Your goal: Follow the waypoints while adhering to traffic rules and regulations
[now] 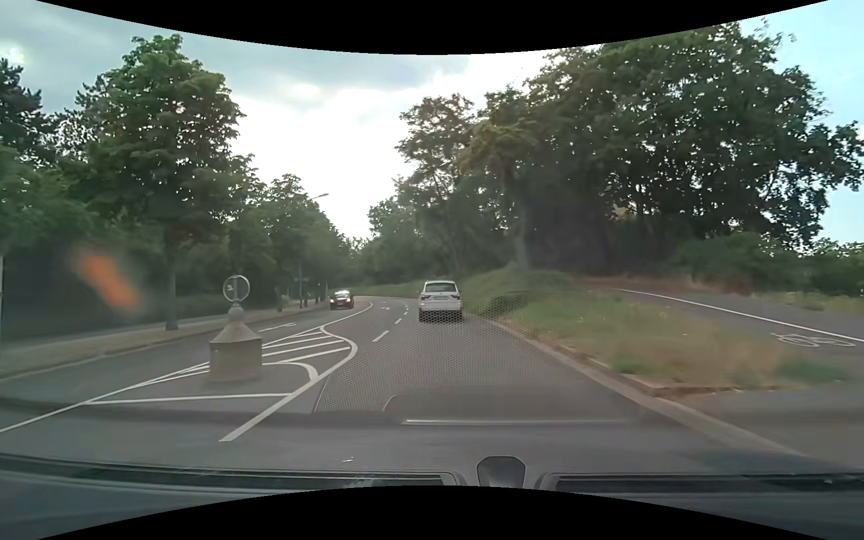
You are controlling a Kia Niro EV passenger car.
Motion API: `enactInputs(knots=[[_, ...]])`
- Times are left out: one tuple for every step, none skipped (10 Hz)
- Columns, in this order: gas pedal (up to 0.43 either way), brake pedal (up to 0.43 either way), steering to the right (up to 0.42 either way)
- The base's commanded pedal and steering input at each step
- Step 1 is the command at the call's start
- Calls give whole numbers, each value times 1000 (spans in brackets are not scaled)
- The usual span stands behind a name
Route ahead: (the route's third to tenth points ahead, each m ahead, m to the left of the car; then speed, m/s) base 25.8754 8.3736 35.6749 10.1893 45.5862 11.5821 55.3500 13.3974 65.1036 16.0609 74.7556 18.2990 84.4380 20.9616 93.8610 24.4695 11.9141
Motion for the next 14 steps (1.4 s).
enactInputs(knots=[[87,0,-39],[87,0,-39],[87,0,-37],[87,0,-34],[87,0,-32],[87,0,-32],[87,0,-31],[87,0,-30],[67,0,-28],[67,0,-24],[67,0,-22],[67,0,-21],[67,0,-21],[67,0,-21]])
